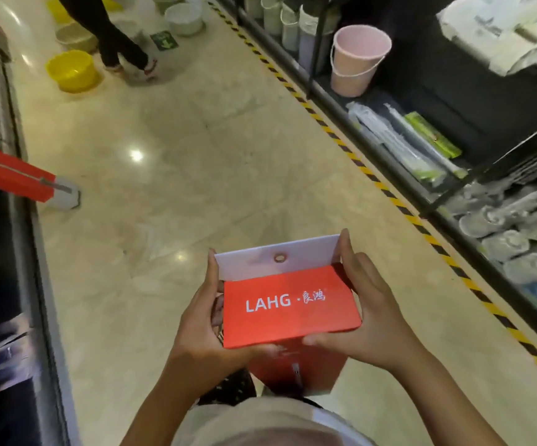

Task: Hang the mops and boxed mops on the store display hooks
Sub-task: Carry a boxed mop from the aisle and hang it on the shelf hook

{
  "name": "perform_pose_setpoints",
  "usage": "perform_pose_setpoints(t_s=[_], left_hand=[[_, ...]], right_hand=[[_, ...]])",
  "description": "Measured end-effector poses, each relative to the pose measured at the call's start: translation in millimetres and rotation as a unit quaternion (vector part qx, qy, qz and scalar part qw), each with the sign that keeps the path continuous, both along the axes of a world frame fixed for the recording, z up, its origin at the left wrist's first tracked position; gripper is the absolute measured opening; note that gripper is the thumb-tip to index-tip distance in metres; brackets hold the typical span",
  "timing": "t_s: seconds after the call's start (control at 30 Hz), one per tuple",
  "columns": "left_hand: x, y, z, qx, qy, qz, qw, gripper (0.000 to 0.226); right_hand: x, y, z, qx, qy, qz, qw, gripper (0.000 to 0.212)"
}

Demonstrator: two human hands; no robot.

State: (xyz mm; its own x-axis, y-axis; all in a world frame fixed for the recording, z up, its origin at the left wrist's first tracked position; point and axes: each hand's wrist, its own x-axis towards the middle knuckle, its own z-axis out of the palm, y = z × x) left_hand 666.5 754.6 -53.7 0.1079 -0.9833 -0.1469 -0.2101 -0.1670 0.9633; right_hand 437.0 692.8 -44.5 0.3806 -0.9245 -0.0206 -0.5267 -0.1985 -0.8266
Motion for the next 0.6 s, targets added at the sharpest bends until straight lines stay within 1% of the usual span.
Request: perform_pose_setpoints(t_s=[0.1,0.2,0.3,0.47,0.6], left_hand=[[-10.0,-42.9,-5.3,-0.015,-0.008,-0.03,0.999,0.142],[-11.5,-100.0,-11.0,-0.035,-0.014,-0.077,0.996,0.135],[-5.6,-170.7,-8.8,-0.036,-0.028,-0.137,0.99,0.137],[9.8,-291.2,9.2,-0.033,-0.037,-0.191,0.98,0.136],[22.3,-382.4,18.5,-0.056,-0.057,-0.222,0.972,0.136]], right_hand=[[-12.6,-27.2,-6.0,0.004,-0.003,-0.056,0.998,0.135],[-16.6,-62.0,-10.3,0.005,0.003,-0.108,0.994,0.135],[-13.1,-109.2,-8.4,0.013,0.0,-0.153,0.988,0.131],[2.3,-211.0,4.2,0.007,0.0,-0.187,0.982,0.129],[14.9,-289.4,11.9,-0.015,-0.008,-0.2,0.98,0.129]])
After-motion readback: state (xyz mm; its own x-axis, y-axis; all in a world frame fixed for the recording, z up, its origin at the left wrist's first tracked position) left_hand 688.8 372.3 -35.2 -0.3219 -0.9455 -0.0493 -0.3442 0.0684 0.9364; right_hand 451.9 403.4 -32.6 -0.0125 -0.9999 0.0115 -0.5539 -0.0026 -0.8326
